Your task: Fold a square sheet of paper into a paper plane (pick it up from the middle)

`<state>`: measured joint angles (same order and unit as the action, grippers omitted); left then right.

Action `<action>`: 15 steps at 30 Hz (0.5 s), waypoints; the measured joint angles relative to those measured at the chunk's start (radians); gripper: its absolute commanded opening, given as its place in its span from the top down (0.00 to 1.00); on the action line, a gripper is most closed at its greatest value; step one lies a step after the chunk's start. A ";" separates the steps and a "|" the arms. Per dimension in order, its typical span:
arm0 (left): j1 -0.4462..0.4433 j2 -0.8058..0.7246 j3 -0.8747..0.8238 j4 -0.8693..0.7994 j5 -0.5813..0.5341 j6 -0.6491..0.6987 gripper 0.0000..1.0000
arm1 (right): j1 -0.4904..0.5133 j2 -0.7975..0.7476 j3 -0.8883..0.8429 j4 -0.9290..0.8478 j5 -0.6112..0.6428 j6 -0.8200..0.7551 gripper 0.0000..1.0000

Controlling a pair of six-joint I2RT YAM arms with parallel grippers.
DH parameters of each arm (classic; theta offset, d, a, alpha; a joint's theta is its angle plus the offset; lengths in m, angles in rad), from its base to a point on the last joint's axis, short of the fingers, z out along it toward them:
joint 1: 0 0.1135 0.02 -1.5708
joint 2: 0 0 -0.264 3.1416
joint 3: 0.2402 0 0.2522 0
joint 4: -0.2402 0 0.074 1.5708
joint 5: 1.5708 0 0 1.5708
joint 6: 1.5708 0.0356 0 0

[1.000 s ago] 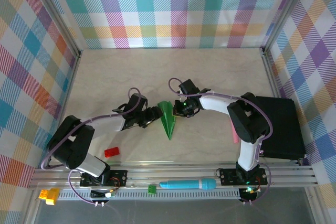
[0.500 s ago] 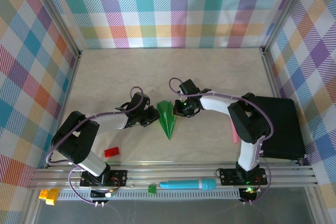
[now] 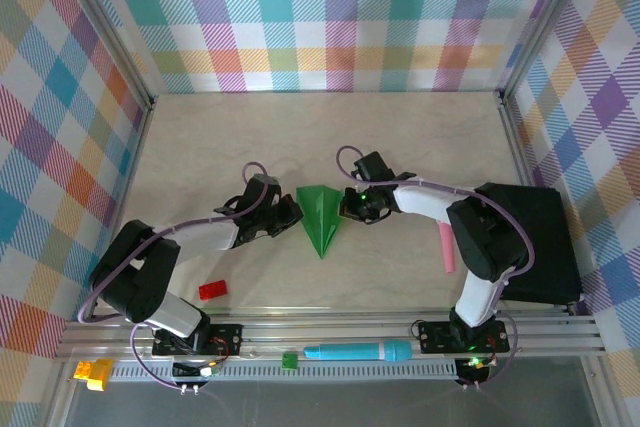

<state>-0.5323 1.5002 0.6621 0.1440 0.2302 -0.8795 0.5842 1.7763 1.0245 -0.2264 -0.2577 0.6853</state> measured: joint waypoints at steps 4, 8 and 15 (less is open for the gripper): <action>0.001 0.003 -0.020 0.019 -0.006 -0.013 1.00 | -0.005 0.000 -0.010 0.006 0.000 0.014 1.00; 0.001 0.024 -0.029 0.038 -0.006 -0.022 1.00 | -0.005 0.000 -0.015 0.010 0.003 0.018 1.00; 0.001 0.058 -0.032 0.050 -0.006 -0.023 1.00 | -0.005 0.017 -0.015 0.016 0.003 0.018 1.00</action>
<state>-0.5316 1.5581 0.6304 0.1936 0.2245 -0.9020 0.5793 1.7935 1.0096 -0.2108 -0.2550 0.7036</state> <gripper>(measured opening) 0.044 0.043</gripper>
